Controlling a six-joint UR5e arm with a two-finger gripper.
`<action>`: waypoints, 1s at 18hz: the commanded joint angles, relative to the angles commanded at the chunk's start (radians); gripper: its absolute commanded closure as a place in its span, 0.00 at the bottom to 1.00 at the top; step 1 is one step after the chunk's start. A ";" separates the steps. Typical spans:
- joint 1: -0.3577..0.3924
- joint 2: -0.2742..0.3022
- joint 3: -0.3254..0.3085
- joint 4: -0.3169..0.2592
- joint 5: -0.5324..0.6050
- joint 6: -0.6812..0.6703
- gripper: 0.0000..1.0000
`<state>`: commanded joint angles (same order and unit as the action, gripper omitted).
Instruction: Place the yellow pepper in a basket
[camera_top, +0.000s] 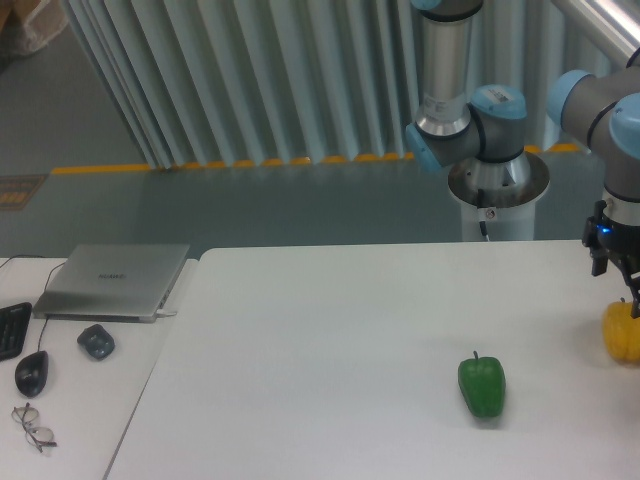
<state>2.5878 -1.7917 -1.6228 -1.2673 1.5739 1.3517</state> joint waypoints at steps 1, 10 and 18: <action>0.000 0.000 -0.011 0.028 0.000 -0.040 0.00; 0.034 -0.014 -0.037 0.063 0.000 -0.508 0.00; 0.035 -0.047 -0.054 0.098 0.008 -0.612 0.00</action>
<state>2.6231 -1.8392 -1.6766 -1.1689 1.5815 0.7394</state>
